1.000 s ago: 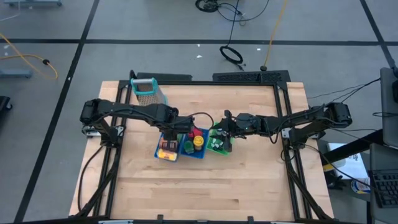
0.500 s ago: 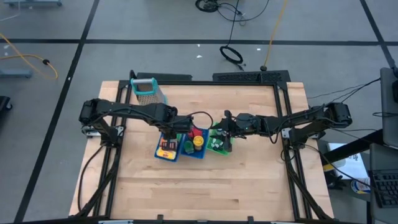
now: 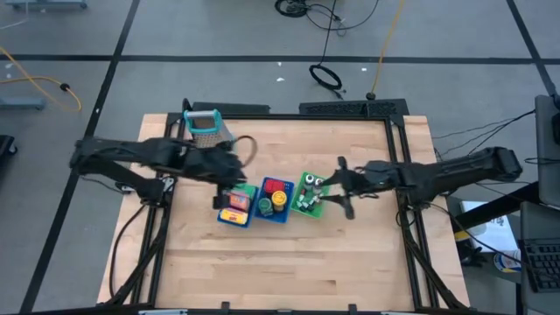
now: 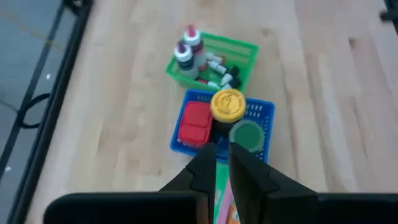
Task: Pick & Place Kitchen Items
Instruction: Return to Home Position
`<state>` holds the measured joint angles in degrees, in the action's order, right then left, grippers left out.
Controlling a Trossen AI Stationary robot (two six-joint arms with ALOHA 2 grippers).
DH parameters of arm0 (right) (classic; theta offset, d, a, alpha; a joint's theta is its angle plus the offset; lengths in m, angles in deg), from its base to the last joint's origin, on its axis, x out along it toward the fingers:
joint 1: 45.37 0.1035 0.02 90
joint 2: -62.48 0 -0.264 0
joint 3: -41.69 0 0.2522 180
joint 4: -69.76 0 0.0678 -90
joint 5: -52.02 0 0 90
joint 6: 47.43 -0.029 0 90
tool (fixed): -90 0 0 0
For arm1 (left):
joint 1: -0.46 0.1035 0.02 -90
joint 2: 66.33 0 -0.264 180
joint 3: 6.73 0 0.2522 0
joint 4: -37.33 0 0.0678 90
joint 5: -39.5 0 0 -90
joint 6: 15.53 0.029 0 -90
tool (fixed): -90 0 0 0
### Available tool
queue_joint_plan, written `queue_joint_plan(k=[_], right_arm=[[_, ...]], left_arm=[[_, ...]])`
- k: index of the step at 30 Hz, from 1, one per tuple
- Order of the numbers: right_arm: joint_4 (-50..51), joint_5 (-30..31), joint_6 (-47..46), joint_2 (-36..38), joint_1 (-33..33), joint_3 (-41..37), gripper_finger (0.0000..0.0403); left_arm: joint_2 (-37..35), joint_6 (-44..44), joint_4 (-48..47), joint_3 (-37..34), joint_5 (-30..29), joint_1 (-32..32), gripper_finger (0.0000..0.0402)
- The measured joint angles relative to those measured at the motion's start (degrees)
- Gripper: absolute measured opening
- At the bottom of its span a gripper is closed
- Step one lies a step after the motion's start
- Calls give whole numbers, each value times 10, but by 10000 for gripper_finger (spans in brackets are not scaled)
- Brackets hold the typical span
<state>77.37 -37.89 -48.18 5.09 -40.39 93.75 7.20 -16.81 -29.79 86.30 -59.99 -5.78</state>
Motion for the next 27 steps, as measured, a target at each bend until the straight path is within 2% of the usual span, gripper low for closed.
queue_joint_plan(k=[7,14,22,27], right_arm=[[-28,46,-28,193,19,-127,171],[-46,45,-48,353,19,-222,171],[-47,49,-72,467,19,-306,171],[-42,83,-69,508,19,-340,171]], left_arm=[[-188,-78,138,-222,-71,-26,40],[-343,-69,305,-392,-87,-45,40],[-456,-74,378,-538,-87,-48,40],[-502,-83,481,-627,-89,-48,40]])
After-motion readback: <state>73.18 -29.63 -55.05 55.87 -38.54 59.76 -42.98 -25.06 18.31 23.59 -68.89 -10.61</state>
